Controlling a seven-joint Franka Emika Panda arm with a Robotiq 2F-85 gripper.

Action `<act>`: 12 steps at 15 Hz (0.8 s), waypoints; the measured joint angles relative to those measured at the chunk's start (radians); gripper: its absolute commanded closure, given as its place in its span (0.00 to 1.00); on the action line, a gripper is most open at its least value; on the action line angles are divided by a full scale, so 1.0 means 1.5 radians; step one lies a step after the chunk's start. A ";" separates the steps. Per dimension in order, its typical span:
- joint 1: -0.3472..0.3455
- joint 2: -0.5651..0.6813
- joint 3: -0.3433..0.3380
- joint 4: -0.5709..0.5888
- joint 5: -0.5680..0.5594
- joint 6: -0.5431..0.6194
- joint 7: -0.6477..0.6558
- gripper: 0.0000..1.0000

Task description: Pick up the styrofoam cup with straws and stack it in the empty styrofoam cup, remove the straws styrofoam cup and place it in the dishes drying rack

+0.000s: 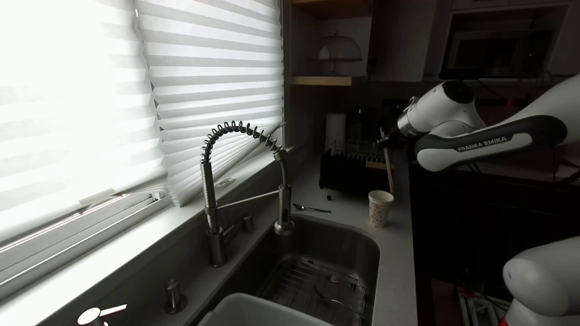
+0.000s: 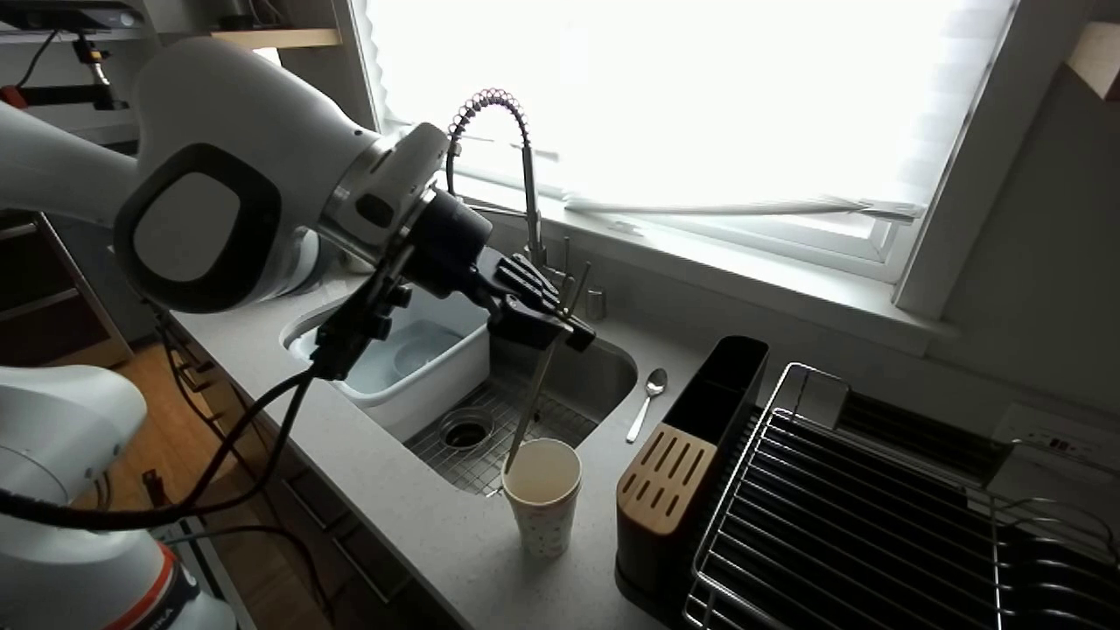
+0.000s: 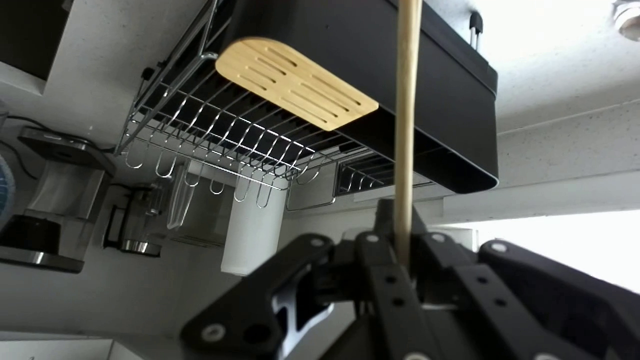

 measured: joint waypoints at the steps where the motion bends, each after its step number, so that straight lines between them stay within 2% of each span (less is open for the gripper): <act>1: 0.000 0.002 0.001 0.000 0.000 0.000 0.000 0.96; 3: 0.000 0.006 0.002 0.000 0.000 0.000 0.000 0.99; 7: -0.010 0.004 0.006 0.004 0.002 0.010 0.003 0.99; 12: -0.087 0.009 0.017 0.069 0.042 0.097 0.018 0.99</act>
